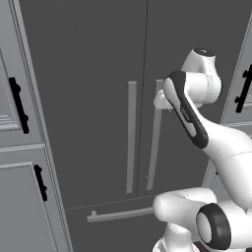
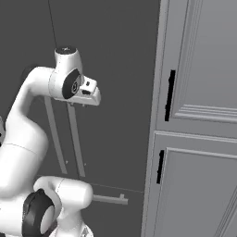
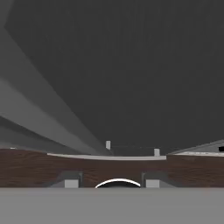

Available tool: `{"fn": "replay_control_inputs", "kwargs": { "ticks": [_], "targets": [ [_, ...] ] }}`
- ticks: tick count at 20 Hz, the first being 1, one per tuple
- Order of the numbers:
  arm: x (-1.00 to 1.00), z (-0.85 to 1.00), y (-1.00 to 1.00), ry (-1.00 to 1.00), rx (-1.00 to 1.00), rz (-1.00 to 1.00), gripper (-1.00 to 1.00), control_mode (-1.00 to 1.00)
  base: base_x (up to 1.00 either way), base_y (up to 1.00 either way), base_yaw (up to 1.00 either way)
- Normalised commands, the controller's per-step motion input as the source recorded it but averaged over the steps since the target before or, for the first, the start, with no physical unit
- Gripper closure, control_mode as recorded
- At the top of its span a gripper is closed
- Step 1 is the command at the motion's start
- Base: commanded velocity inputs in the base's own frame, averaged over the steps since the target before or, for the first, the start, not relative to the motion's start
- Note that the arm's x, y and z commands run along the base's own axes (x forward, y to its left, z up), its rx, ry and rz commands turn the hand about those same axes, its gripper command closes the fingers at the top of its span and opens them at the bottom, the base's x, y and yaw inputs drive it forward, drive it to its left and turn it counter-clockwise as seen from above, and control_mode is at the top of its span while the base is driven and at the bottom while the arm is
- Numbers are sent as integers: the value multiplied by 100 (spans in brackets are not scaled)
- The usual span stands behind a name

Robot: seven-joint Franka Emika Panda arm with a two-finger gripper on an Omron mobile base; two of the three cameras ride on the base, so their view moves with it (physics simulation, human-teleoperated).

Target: Take the strawberry from the fridge and place it on top of the pancake, located on the dining counter.

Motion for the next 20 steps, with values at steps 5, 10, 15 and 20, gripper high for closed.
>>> {"fn": "replay_control_inputs", "kwargs": {
  "ticks": [5, 10, 15, 20],
  "targets": [
    [-71, 0, 2, -22, 0, 0, -100, -100, 0, 0, 0],
    [-100, 3, 5, -32, -5, 0, -100, -100, 0, 0, 0],
    [-56, 28, 7, -7, -9, 0, -100, -100, 0, 0, 0],
    [-34, 26, 0, 0, -3, 0, -100, -100, 0, 0, 0]
  ]
}}
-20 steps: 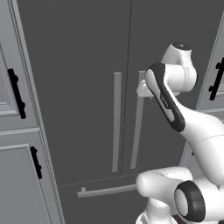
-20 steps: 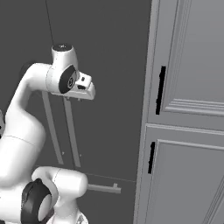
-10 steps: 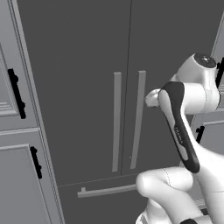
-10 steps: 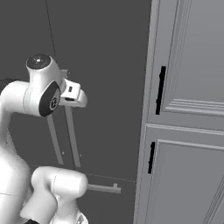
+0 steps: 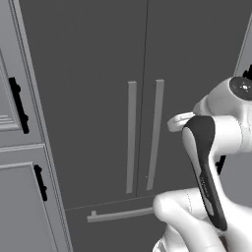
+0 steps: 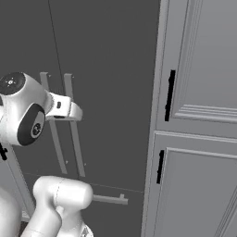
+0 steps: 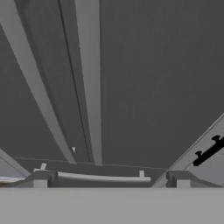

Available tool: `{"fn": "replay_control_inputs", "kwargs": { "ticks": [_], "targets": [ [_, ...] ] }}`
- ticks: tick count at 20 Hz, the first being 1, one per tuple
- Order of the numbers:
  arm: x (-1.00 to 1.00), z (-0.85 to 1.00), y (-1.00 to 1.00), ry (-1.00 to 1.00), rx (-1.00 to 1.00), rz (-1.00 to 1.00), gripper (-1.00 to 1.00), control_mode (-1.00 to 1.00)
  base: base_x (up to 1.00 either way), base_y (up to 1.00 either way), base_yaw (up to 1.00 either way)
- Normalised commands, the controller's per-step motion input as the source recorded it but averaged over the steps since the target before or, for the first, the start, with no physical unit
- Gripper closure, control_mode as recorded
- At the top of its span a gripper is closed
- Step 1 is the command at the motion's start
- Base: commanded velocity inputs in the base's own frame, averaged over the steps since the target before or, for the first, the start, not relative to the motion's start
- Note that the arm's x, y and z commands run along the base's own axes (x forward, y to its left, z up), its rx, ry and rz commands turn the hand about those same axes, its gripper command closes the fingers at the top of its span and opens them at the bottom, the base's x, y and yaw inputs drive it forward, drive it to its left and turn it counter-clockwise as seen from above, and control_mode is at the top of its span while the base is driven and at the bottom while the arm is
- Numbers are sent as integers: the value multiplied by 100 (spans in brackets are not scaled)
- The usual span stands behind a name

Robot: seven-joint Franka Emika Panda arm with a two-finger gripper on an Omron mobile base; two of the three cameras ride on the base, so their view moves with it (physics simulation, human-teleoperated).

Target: Take the strawberry from the fridge and place it on top of the pancake, located on the dining counter.

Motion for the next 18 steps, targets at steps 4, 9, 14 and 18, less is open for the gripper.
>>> {"fn": "replay_control_inputs", "kwargs": {
  "ticks": [4, 9, 14, 18],
  "targets": [
    [-41, 10, 0, -2, 0, 0, -100, -100, 0, 0, 0],
    [-46, 0, 6, -9, 0, -1, -100, -100, 0, 0, 0],
    [-26, 0, 16, -1, 1, -6, -100, 100, -6, 6, -2],
    [0, 0, 0, 0, 0, 0, -100, 100, -35, 24, -5]
  ]
}}
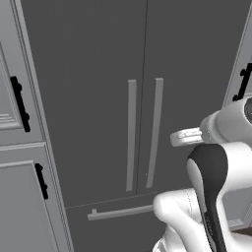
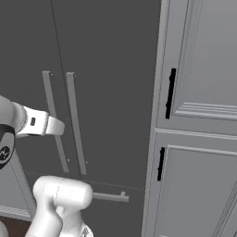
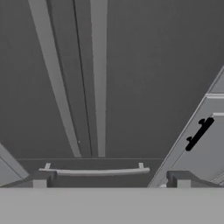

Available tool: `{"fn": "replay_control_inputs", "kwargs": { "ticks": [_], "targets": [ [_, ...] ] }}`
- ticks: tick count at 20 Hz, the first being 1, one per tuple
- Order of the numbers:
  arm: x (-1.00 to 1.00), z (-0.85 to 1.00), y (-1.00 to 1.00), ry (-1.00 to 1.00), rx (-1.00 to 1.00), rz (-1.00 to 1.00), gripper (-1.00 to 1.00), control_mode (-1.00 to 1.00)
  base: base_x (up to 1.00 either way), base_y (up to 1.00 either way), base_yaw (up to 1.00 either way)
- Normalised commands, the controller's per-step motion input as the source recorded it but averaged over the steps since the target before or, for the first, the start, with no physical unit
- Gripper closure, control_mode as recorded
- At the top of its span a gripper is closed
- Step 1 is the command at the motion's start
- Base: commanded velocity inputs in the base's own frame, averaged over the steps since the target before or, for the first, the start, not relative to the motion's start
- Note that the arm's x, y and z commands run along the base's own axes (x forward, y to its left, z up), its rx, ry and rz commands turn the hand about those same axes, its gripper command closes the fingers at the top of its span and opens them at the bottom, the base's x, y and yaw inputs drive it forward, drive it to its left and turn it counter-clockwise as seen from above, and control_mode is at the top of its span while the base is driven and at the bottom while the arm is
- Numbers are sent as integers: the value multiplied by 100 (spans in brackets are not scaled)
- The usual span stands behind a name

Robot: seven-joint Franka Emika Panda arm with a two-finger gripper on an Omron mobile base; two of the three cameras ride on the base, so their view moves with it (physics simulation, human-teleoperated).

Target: Take the strawberry from the fridge and place it on top of the pancake, located on the dining counter.

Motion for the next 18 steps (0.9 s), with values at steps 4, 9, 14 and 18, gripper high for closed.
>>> {"fn": "replay_control_inputs", "kwargs": {
  "ticks": [4, 9, 14, 18],
  "targets": [
    [0, 0, 0, 0, 0, 0, -100, 100, -34, 9, -1],
    [0, 0, 0, 0, 0, 0, -100, 100, -24, 43, 0],
    [0, 0, 0, 0, 0, 0, -100, 100, -5, 23, 0],
    [0, 0, 0, 0, 0, 0, -100, 100, -42, 3, 0]
  ]
}}
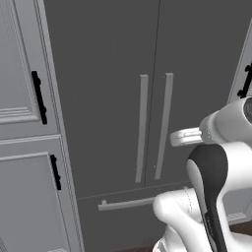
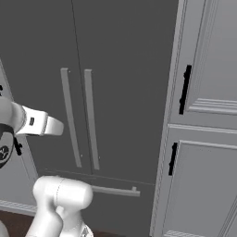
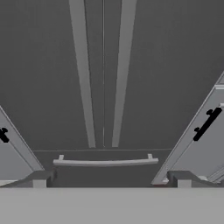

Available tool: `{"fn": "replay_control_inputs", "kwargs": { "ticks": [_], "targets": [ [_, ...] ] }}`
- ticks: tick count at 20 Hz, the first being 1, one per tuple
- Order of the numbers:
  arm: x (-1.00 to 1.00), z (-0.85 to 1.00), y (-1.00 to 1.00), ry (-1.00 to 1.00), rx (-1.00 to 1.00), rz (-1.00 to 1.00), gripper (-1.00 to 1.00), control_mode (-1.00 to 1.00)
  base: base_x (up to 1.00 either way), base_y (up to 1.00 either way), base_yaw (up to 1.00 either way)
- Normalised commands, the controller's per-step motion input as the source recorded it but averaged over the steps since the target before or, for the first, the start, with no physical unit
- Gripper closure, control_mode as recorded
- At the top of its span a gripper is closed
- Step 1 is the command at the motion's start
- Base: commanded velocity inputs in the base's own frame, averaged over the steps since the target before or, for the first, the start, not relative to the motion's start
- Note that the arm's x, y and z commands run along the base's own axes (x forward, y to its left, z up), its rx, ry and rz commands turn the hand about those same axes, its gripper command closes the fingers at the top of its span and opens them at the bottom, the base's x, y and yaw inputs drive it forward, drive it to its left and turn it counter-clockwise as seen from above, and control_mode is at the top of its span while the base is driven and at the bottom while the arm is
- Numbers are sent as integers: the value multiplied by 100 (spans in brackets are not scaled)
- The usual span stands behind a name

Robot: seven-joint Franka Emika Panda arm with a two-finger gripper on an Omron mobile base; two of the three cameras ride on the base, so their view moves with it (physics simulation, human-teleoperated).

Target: Take the strawberry from the fridge and place it on top of the pancake, located on the dining counter.

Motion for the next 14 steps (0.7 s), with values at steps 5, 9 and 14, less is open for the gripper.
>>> {"fn": "replay_control_inputs", "kwargs": {
  "ticks": [5, 9, 14],
  "targets": [
    [0, 0, 0, 0, 0, 0, -100, 100, -56, 38, 0],
    [0, 0, 0, 0, 0, 0, -100, 100, -4, 13, 0],
    [0, 0, 0, 0, 0, 0, -100, 100, -38, -6, 0]
  ]
}}
